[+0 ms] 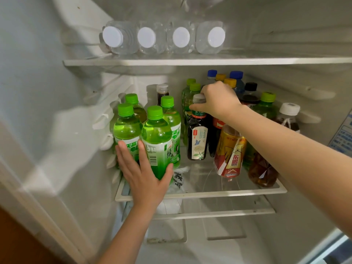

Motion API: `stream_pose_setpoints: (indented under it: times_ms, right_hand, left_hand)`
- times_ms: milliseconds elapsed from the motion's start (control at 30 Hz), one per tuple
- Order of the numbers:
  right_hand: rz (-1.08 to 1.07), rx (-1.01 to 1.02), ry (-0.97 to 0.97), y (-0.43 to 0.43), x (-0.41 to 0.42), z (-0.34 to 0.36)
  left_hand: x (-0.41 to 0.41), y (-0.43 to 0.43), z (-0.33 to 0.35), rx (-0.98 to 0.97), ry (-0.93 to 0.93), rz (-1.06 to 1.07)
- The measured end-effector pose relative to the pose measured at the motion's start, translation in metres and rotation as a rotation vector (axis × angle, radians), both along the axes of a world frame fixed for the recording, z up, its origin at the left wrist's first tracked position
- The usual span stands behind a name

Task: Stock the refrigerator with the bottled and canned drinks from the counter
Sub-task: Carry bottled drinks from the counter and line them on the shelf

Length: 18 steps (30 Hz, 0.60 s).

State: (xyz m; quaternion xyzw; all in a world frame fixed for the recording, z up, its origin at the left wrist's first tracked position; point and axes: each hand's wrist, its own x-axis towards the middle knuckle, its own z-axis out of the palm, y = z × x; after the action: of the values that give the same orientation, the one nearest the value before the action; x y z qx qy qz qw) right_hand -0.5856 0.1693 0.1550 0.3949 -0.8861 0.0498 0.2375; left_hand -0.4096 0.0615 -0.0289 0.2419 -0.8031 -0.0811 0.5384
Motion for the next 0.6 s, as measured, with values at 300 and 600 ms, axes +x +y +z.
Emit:
stream_pose_setpoints:
  times_ms: [300,600]
  right_hand:
    - [0.039,-0.025,-0.087,-0.0003,-0.0026,0.0037]
    - [0.037,0.009,-0.086,0.0014,-0.0025,0.0049]
  left_hand:
    - [-0.0003,0.0008,0.0009,0.001,0.007,0.015]
    - [0.0007,0.0018,0.001,0.014,0.0,0.023]
